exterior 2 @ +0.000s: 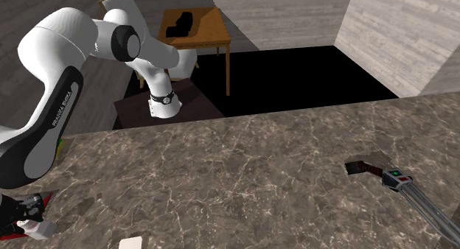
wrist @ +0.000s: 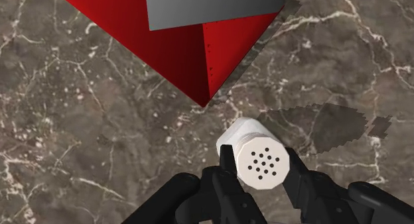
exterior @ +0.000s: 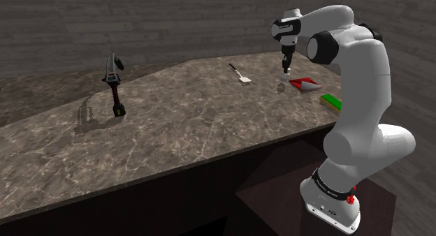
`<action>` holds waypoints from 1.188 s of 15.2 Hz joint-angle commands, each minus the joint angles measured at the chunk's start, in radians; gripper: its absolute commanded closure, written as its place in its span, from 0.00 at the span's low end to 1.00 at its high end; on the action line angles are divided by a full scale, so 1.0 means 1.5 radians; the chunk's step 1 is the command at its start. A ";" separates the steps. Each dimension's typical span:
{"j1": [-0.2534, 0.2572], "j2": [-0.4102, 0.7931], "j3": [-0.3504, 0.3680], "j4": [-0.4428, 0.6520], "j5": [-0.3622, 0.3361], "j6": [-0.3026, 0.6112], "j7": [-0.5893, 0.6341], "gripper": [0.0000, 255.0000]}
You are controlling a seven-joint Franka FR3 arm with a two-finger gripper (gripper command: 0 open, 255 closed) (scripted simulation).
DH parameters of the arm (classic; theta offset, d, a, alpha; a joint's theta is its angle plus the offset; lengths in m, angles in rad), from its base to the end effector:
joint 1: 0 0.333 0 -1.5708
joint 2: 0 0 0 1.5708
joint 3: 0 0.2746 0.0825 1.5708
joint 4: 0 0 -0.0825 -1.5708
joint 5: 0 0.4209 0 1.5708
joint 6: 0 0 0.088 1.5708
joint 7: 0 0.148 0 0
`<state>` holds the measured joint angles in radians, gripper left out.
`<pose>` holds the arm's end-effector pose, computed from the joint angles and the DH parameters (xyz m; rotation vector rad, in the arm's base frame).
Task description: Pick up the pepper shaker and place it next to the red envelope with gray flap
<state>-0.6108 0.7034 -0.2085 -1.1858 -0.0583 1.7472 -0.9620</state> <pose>0.5160 -0.5206 0.2862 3.0830 0.3037 -0.3591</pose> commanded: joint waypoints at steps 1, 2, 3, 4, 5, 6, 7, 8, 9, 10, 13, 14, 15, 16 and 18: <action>0.000 0.000 0.000 0.000 0.000 0.000 0.000 1.00; 0.000 0.000 0.000 0.000 0.000 0.000 0.000 0.00; 0.000 0.000 0.000 0.000 0.000 0.000 0.000 0.00; 0.000 0.000 0.000 0.000 0.000 0.000 0.000 0.00; 0.000 0.000 0.000 0.000 0.000 0.000 0.000 0.00; 0.000 0.000 0.000 0.000 0.000 0.000 0.000 0.00; 0.000 0.000 0.000 0.000 0.000 0.000 0.000 0.00; 0.000 0.002 0.000 0.026 0.001 -0.024 -0.001 0.00; 0.000 0.006 0.001 0.055 0.001 -0.048 -0.001 0.00; 0.000 0.012 0.001 0.087 0.002 -0.075 -0.002 0.00; -0.001 0.018 0.001 0.114 0.003 -0.096 -0.003 0.00; -0.001 0.019 0.001 0.115 0.003 -0.096 -0.003 0.00; -0.001 0.019 0.001 0.115 0.003 -0.097 -0.003 0.00; -0.001 0.019 0.001 0.115 0.003 -0.097 -0.003 0.00; -0.001 0.019 0.001 0.115 0.003 -0.097 -0.003 0.00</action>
<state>-0.6119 0.7313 -0.2067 -1.0136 -0.0537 1.6027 -0.9670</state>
